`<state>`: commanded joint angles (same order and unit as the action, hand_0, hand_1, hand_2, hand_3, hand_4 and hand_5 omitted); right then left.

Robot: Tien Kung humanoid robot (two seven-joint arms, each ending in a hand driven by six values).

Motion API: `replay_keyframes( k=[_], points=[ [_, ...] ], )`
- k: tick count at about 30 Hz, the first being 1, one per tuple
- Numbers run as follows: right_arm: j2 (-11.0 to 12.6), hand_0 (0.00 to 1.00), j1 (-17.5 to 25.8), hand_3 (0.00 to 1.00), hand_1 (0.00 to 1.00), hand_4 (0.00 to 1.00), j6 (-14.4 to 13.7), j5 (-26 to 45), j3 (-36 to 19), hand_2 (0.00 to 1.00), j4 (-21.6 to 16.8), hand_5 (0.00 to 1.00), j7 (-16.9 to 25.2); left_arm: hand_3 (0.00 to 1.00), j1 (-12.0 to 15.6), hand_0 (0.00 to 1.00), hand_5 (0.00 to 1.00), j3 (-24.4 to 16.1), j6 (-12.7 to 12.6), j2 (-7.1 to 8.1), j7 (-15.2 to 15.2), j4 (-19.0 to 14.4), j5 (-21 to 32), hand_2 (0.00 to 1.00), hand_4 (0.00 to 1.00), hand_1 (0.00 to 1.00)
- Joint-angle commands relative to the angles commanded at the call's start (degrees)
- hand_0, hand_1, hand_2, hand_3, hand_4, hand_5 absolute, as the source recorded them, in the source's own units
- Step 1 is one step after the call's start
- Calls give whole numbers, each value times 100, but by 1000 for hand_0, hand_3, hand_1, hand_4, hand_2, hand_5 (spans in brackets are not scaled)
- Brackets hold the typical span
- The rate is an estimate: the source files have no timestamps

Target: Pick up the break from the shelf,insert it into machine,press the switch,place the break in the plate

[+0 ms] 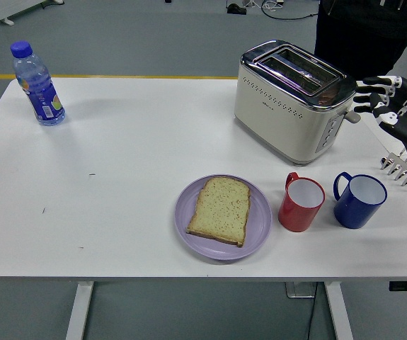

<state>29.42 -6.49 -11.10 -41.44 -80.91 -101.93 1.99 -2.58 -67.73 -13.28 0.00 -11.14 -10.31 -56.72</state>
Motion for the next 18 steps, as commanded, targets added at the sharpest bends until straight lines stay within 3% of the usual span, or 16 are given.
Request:
replay_keyframes(
  k=[5, 10, 14, 18],
  points=[
    [-217, 610, 352, 576, 589, 488, -286, 686, -571, 603, 0, 103, 402, 669, -2, 691, 964, -29, 5, 0, -10, 0, -42, 712, 501, 577],
    [-445, 610, 626, 576, 589, 488, -368, 1481, -1076, 603, 40, 103, 745, 669, 3, 691, 964, -52, 5, 0, -12, 0, -61, 712, 501, 577],
    [-615, 615, 724, 589, 605, 487, -291, 1997, -1374, 632, 438, 97, 861, 668, 2, 691, 963, -63, 7, 0, -18, 0, -81, 712, 502, 579],
    [-749, 648, 776, 626, 634, 493, -40, 2494, -1598, 668, 948, 103, 798, 668, 2, 690, 963, -79, 5, 0, -20, 0, -97, 712, 501, 579]
  ],
)
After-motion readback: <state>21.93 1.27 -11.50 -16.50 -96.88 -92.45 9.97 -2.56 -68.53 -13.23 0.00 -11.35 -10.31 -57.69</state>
